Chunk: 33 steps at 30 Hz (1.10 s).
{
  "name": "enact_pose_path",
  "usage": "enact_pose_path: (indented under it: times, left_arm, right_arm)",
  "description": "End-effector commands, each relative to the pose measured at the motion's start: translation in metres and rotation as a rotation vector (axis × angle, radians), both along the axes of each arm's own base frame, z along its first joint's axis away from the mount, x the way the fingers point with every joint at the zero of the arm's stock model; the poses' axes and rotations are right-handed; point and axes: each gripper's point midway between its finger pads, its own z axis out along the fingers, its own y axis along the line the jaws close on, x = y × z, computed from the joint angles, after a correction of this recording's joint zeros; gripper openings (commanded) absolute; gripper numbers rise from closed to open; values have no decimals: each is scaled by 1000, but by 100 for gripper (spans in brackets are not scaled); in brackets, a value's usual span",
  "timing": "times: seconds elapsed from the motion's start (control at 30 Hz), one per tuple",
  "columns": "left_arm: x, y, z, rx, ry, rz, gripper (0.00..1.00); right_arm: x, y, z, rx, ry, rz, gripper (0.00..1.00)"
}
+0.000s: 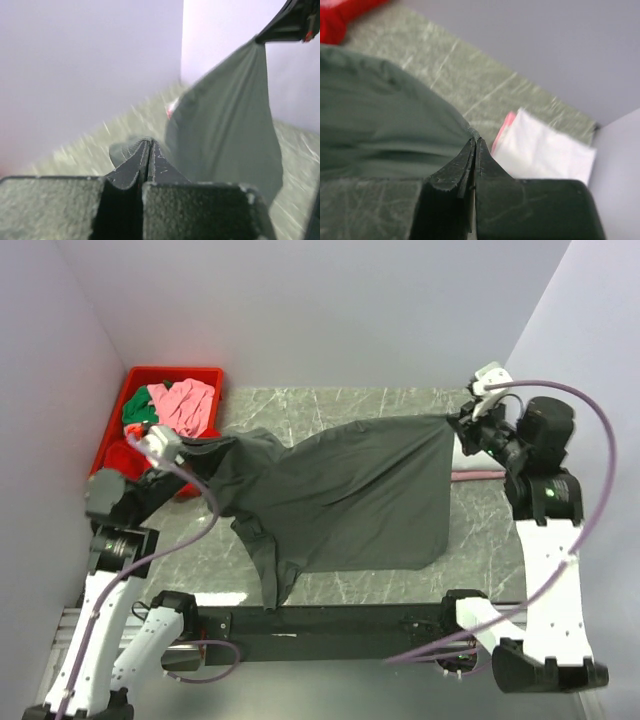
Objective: Fold and stack the t-shirts
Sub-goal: Flatten the tshirt out
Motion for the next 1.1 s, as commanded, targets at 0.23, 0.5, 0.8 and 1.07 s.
enact_pose_path:
  times: [0.23, 0.5, 0.8, 1.07]
  left_arm:
    - [-66, 22, 146, -90, -412, 76, 1]
    - [-161, 23, 248, -181, -651, -43, 1]
    - [-184, 35, 275, -254, -706, -10, 1]
    - [-38, 30, 196, -215, -382, 131, 0]
  right_arm:
    - [-63, -13, 154, -54, -423, -77, 0]
    - [-116, -24, 244, -34, -647, -164, 0]
    - [-143, -35, 286, -17, -763, -234, 0]
    - [-56, -37, 214, -13, -582, -230, 0]
